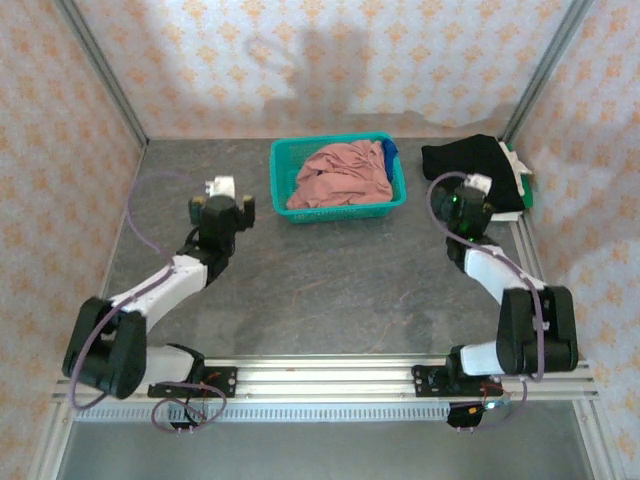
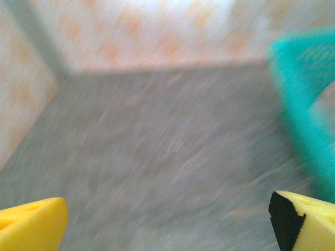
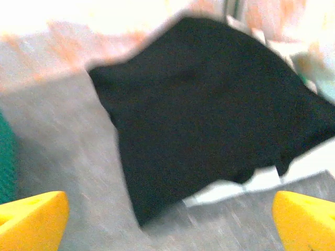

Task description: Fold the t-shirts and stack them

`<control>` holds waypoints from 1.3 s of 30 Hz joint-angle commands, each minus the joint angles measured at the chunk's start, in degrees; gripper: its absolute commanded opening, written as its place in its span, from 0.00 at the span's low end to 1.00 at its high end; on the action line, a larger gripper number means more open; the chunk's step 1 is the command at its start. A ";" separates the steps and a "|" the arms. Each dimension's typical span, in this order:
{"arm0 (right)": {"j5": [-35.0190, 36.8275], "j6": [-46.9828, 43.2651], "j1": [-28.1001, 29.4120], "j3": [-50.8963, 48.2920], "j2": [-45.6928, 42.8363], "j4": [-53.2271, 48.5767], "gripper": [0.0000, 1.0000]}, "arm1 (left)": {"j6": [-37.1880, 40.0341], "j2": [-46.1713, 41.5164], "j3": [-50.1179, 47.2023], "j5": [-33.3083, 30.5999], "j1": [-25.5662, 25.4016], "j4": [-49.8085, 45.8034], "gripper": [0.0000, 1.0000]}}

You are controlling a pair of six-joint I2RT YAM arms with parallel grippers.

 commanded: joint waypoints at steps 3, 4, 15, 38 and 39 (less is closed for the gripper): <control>9.77 27.47 -0.07 5.65 -5.62 -26.06 1.00 | -6.32 -5.36 8.20 16.31 -0.26 -15.54 1.00; 8.16 27.67 -0.66 5.37 -6.42 -27.27 1.00 | -11.64 -5.38 10.09 13.82 -0.27 -17.60 1.00; -14.97 17.14 0.18 2.07 -14.01 -25.29 0.99 | 8.49 15.03 26.17 2.55 -18.84 -31.01 1.00; -10.69 14.99 0.22 2.29 -11.57 -28.87 0.99 | 19.73 50.69 60.65 11.70 -19.35 -54.71 0.36; -10.47 15.03 0.22 2.43 -11.39 -29.06 0.99 | 18.29 49.96 60.18 11.68 -18.58 -54.75 0.31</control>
